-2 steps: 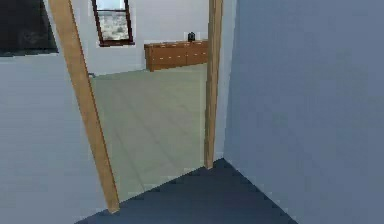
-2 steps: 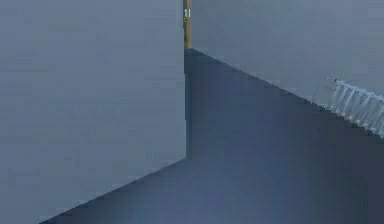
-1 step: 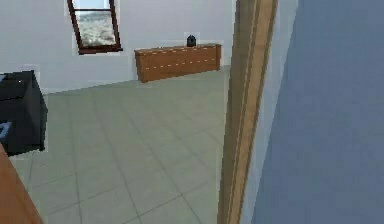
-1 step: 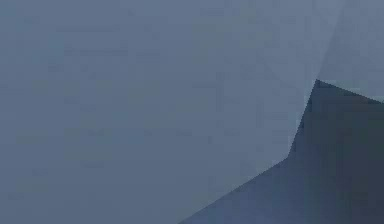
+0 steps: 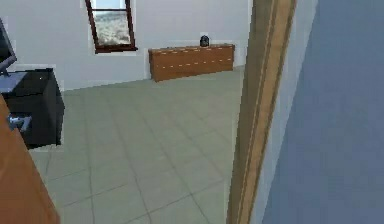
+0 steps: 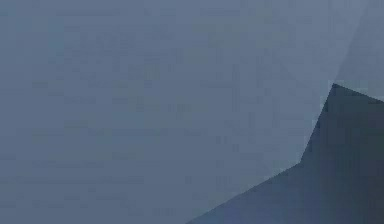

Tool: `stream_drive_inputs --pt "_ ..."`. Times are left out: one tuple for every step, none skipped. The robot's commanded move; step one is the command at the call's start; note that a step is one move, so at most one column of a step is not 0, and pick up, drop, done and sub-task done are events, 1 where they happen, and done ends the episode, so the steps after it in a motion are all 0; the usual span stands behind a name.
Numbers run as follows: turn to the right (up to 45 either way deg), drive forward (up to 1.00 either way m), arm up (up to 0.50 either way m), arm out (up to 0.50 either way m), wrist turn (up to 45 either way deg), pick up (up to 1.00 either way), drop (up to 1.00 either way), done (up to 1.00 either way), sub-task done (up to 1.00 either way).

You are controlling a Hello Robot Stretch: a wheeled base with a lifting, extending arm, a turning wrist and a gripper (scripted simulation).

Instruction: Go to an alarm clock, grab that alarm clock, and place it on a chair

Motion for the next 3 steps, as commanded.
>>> stream_drive_inputs --pt "0.0 0.35 0.0 0.0 0.0 0.0 0.0 0.0 0.0" --pt "-27.0 0.0 0.0 0.0 0.0 0.0 0.0 0.0 0.0" --pt "0.0 0.3 0.0 0.0 0.0 0.0 0.0 0.0 0.0"
